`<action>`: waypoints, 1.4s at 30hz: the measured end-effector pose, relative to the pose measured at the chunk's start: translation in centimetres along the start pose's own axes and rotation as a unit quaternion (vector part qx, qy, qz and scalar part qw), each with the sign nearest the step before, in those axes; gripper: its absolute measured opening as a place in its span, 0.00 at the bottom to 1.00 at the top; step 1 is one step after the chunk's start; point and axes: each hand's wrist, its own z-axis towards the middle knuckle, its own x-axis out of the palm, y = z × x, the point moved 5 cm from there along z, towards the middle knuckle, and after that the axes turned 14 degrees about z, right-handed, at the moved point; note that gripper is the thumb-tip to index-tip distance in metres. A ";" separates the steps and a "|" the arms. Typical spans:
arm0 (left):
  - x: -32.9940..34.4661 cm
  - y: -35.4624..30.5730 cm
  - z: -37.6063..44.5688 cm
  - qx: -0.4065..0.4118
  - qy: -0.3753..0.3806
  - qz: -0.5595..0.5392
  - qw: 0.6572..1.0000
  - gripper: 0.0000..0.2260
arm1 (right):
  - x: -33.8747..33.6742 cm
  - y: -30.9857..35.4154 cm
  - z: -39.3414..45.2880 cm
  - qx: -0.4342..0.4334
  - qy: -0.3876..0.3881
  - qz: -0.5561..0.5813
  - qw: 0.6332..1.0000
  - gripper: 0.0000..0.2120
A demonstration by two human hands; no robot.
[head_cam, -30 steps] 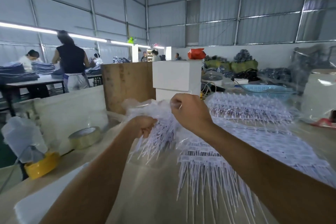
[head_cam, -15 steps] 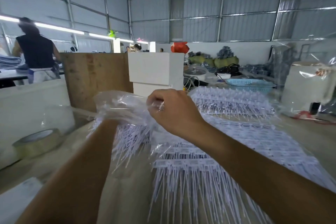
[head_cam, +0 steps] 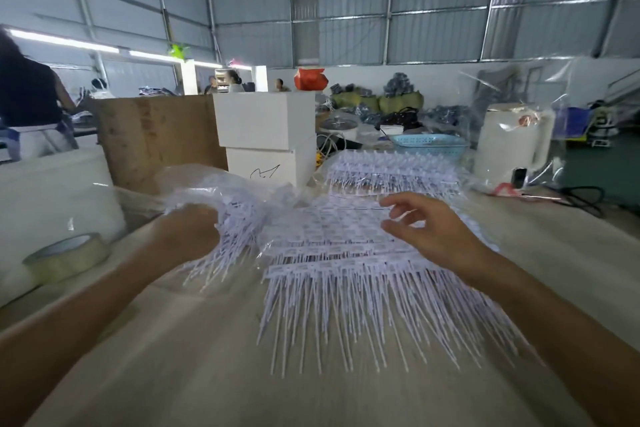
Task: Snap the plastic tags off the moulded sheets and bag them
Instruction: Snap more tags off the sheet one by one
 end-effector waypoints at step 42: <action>2.3 -21.0 2.2 0.082 -0.246 -0.484 0.836 0.13 | -15.2 -14.8 -3.3 0.197 -0.248 0.037 0.948 0.10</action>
